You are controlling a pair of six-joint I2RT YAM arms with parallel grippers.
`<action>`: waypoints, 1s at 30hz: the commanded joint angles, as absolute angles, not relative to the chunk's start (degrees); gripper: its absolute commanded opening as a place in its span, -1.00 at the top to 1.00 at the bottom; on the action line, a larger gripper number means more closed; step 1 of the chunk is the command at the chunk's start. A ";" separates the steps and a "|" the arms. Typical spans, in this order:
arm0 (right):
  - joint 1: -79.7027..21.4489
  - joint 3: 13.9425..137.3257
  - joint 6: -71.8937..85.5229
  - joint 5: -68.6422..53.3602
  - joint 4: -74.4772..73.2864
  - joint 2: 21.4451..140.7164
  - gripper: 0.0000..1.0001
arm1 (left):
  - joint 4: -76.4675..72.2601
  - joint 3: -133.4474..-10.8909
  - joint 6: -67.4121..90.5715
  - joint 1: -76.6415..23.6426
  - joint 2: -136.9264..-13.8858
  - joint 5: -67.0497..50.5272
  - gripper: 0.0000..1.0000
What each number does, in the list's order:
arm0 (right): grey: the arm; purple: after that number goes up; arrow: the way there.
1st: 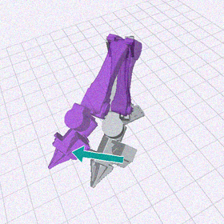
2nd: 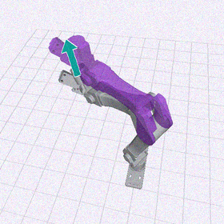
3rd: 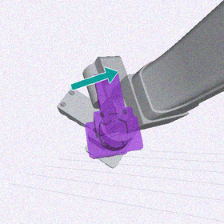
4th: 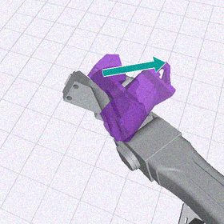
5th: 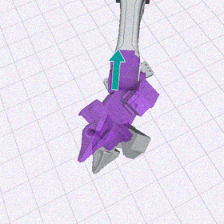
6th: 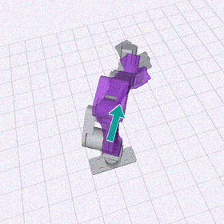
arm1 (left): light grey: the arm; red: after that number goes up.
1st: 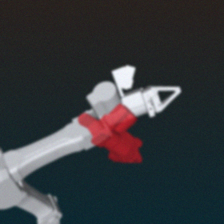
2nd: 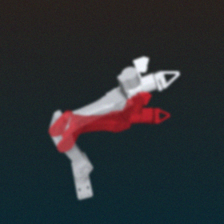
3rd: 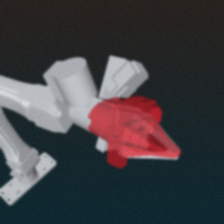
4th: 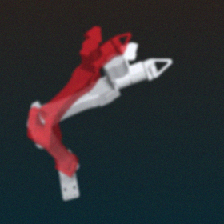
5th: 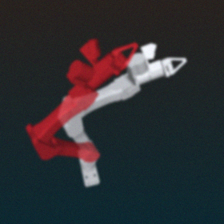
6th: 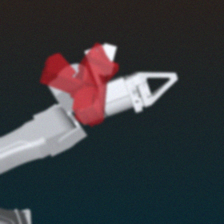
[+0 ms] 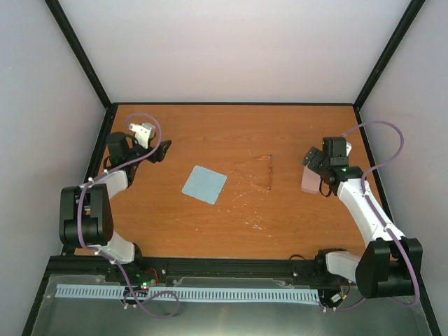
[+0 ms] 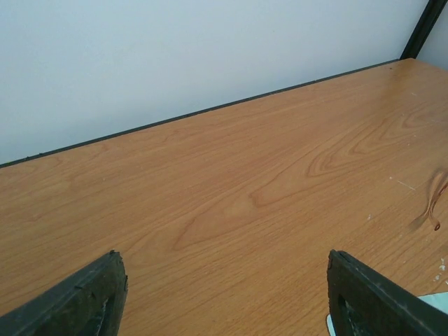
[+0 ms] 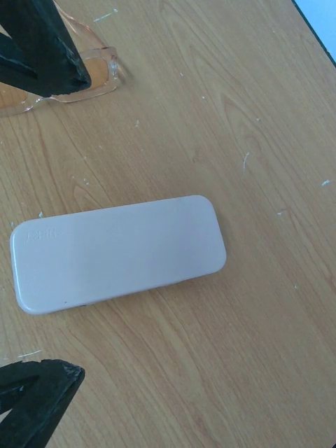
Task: Organize the sunglasses
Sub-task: Pick up the sunglasses case from the center of the board.
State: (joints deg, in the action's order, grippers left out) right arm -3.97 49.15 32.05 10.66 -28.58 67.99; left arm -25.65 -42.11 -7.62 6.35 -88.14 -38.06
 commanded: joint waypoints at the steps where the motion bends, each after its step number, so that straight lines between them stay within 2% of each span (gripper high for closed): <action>1: -4.48 49.71 33.06 12.26 -29.35 67.51 -1.00 | -24.19 -45.06 -8.50 6.15 -89.16 -39.36 -0.57; 9: -4.48 48.62 34.71 13.27 -30.10 66.45 -1.00 | -22.32 -46.49 -9.10 6.14 -90.35 -41.10 -0.57; 12: -3.96 48.30 39.80 14.22 -32.60 66.60 -1.00 | -21.66 -46.98 -9.62 6.13 -90.78 -41.52 -0.57; 16: -1.08 47.67 34.39 -0.07 -28.90 68.63 -1.00 | -20.55 -49.03 -10.85 6.15 -92.21 -42.48 -0.57; 18: -1.07 52.56 31.61 -0.02 -33.97 74.34 -1.00 | -18.89 -51.00 -11.55 6.15 -93.25 -42.70 -0.56; 20: -1.29 62.03 28.64 2.04 -45.45 83.75 -0.80 | -16.77 -52.94 -11.83 6.15 -94.27 -42.95 -0.55; 21: -1.90 66.67 26.76 3.38 -50.84 88.91 -0.77 | -16.18 -53.36 -11.86 6.15 -94.58 -43.16 -0.55; 25: -3.69 77.47 21.29 6.05 -58.15 99.58 -0.89 | -17.20 -52.71 -11.82 6.15 -94.36 -44.59 -0.54; 30: -2.46 86.36 18.00 6.16 -63.57 106.79 -0.90 | -17.79 -52.36 -11.45 6.15 -94.31 -44.26 -0.53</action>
